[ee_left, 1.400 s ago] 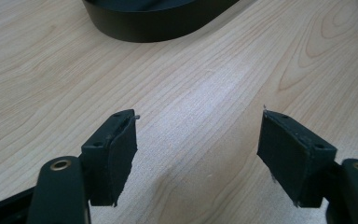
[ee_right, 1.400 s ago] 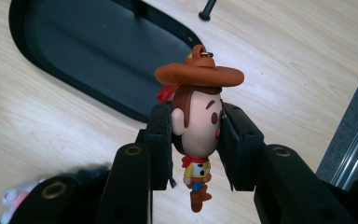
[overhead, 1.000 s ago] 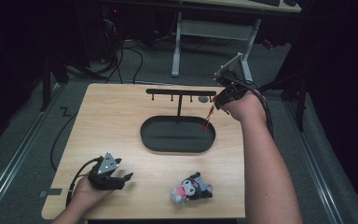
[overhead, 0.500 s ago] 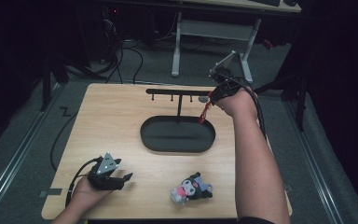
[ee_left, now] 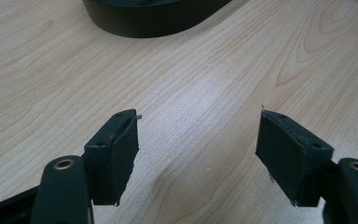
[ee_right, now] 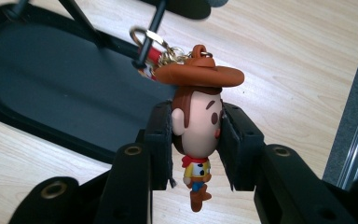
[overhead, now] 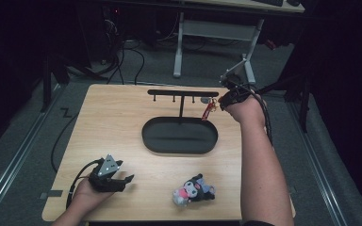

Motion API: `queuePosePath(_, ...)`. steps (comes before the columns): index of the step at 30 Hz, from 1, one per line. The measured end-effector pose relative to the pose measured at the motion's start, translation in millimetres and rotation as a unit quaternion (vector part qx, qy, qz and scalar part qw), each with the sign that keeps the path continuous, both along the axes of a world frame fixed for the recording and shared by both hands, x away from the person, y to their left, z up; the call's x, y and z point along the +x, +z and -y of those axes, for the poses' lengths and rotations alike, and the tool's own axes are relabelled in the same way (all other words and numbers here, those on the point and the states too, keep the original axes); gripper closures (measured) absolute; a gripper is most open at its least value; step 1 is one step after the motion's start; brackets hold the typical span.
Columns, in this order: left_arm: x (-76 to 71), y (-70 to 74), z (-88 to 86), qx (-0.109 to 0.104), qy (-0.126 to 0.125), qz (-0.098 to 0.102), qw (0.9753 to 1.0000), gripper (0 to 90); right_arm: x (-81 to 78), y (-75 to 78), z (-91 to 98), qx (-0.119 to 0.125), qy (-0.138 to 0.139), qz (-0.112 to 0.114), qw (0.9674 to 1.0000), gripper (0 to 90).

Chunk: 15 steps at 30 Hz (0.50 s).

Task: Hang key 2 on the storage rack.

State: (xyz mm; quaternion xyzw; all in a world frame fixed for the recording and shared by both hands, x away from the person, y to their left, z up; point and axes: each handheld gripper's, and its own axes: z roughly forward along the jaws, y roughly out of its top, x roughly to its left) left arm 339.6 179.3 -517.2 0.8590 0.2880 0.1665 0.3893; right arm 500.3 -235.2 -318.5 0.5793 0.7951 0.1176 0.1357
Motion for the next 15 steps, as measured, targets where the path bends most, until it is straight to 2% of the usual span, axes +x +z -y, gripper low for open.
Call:
queuePosePath(7,-1.6,0.5,0.4,-0.001,-0.001,0.004,1.0,30.0,-0.1,-18.9,2.5,-0.003,-0.003,-0.015,0.9999,66.7)
queuePosePath(8,-2.3,0.7,0.2,-0.004,-0.002,0.005,1.0,30.1,0.1,-27.9,3.3,-0.001,0.0,-0.018,0.9998,66.6)
queuePosePath(11,-3.1,0.9,1.3,-0.005,-0.003,0.006,1.0,30.0,0.0,-35.3,4.6,0.01,0.005,-0.016,0.9998,66.5)
queuePosePath(15,-3.8,1.5,2.2,-0.004,-0.005,0.007,1.0,29.9,0.6,-43.1,7.7,0.012,0.004,-0.02,0.9997,66.4)
